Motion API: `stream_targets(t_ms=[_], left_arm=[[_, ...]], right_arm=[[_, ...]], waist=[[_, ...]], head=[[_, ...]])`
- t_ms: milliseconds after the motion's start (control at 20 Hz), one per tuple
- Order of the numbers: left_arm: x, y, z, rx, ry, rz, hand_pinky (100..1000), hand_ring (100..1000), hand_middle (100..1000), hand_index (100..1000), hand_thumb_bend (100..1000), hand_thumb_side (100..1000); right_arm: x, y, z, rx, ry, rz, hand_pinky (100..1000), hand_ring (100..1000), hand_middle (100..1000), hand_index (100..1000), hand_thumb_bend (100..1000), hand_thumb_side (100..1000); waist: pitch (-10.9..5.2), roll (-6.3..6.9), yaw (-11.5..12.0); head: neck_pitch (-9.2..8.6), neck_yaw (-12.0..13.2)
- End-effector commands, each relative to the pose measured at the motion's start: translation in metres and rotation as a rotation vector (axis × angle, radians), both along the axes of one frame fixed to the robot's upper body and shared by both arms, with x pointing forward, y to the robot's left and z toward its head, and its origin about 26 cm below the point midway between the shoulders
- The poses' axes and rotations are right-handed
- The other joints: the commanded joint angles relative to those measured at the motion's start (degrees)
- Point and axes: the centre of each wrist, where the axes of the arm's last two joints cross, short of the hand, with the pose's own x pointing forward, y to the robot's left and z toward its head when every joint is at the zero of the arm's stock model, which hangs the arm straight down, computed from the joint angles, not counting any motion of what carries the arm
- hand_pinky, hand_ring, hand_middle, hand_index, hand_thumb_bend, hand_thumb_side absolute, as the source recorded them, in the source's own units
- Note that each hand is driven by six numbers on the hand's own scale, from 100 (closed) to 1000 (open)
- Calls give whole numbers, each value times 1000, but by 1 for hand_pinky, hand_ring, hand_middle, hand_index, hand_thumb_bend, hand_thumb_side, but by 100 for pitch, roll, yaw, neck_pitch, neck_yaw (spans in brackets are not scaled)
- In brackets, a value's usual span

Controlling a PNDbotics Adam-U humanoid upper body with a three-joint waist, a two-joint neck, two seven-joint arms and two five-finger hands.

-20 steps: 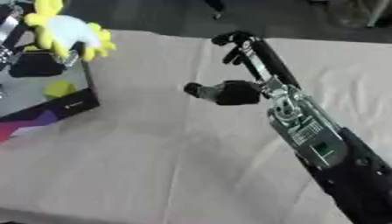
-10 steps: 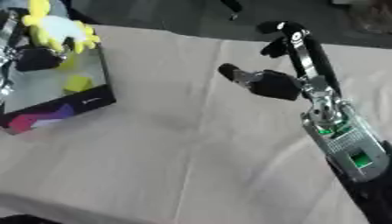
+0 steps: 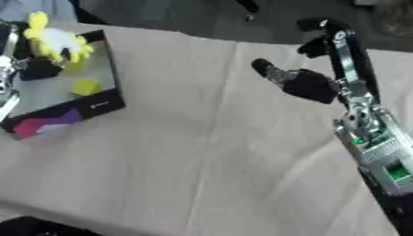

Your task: Pick up the objects with one hand, pass them to the other hand, and then place them into the box on the other side of the table.

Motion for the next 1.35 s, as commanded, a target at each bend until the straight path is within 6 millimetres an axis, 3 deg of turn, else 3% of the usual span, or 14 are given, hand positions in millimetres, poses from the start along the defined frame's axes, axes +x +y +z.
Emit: stream_targets(t_ms=[50,200,350,450,650,850,1000,1050,1200,1350], left_arm=[[4,10,10,19,-32,30,778,446,306,500,420,118],[6,11,6,42,-16,29,846,604,534,772,668,370],[7,12,3,69,14,19,898,725,656,839,850,513],[7,13,3,86,19,22,925,758,711,888,897,567],[6,16,6,94,-4,32,924,755,708,885,969,596],[4,17,8,76,-17,45,913,739,687,872,935,545],[2,16,13,41,-52,60,913,704,649,833,719,528],[0,14,18,10,-85,60,908,673,630,819,654,557],[-10,10,32,-131,-241,2,894,598,611,790,629,611],[-19,6,35,-326,-338,-126,907,617,656,816,446,714]], right_arm=[[0,-6,10,-2,-35,-14,646,605,728,764,719,391],[0,-7,10,-1,-37,-18,646,604,727,765,719,390],[0,-7,10,-6,-39,-25,649,605,728,767,718,390],[-1,-8,8,-10,-38,-27,648,603,727,766,718,389],[-1,-9,9,0,-40,-30,645,600,724,765,717,386],[-3,-9,10,7,-47,-33,645,600,724,764,717,385],[-4,-11,11,13,-53,-41,643,600,724,764,716,385],[-4,-13,12,19,-60,-47,644,602,726,764,715,384],[-6,-21,21,29,-105,-92,651,611,733,767,711,381],[-7,-37,30,41,-153,-175,659,614,745,774,675,416]], waist=[[-41,-53,-3],[-43,-58,-2],[-46,-64,-4],[-46,-69,-6],[-44,-66,-2],[-44,-65,-2],[-45,-67,-2],[-44,-69,0],[-39,-81,-1],[-34,-99,-21]], head=[[-11,32],[-11,37],[-11,13],[-11,-19],[-11,-90],[-11,-170],[-11,-237],[-11,-318],[-11,-667],[-11,-957]])
